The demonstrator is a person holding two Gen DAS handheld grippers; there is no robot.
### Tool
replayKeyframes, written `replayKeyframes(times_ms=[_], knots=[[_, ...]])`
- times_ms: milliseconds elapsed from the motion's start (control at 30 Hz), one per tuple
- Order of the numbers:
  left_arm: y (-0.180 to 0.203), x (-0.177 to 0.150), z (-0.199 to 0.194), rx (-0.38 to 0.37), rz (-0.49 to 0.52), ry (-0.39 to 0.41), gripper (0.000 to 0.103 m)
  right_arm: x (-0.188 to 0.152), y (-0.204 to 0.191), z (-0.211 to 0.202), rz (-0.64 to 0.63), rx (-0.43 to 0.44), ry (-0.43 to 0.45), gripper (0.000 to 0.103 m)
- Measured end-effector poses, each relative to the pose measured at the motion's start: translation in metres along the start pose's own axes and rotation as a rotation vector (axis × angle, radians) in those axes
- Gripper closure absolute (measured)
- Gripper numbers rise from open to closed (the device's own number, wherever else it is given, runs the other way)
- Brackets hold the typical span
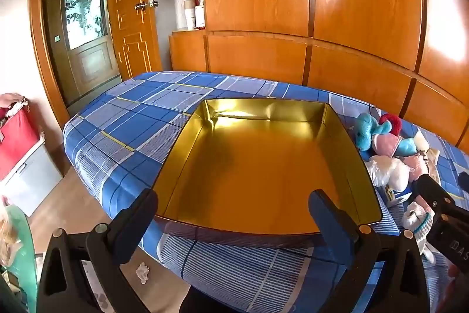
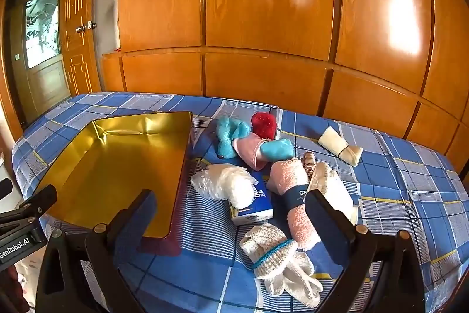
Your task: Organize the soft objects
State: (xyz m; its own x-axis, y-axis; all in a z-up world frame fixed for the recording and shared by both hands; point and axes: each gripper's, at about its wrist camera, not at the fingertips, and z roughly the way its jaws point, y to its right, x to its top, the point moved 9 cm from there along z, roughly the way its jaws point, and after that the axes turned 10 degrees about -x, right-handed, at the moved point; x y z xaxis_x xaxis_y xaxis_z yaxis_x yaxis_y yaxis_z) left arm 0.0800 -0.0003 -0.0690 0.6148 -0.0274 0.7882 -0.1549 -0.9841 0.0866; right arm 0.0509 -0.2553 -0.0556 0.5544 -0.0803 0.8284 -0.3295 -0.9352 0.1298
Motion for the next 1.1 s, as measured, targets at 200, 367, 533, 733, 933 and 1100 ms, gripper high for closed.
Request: replayKeyframes(times_ms=[200,367,533,733,933,1100], knots=[[0.0024,0.0007,0.0019,-0.003,0.006,-0.006,0.0,0.0002,0.0029,0.0038,0.001,-0.003,-0.004,0.0],[0.0028,-0.0004,0.0034,-0.006,0.004,-0.014,0.0,0.0015,0.0004,0.0036,-0.008,-0.001,0.009,0.0],[0.0024,0.0004,0.0036,-0.002,0.002,-0.011,0.0,0.0004,-0.0013,0.0056,-0.01,0.0,0.0,0.0],[0.002,-0.0001,0.0031,-0.004,0.001,-0.012,0.0,0.001,-0.002,0.0052,-0.009,0.001,0.002,0.0],[0.002,-0.0001,0.0024,-0.004,-0.002,-0.012,0.0,0.0017,-0.0034,0.0035,-0.01,0.003,0.005,0.0],[0.0017,0.0003,0.0018,-0.005,-0.003,-0.014,0.0,0.003,-0.0035,0.0023,-0.008,0.003,0.008,0.0]])
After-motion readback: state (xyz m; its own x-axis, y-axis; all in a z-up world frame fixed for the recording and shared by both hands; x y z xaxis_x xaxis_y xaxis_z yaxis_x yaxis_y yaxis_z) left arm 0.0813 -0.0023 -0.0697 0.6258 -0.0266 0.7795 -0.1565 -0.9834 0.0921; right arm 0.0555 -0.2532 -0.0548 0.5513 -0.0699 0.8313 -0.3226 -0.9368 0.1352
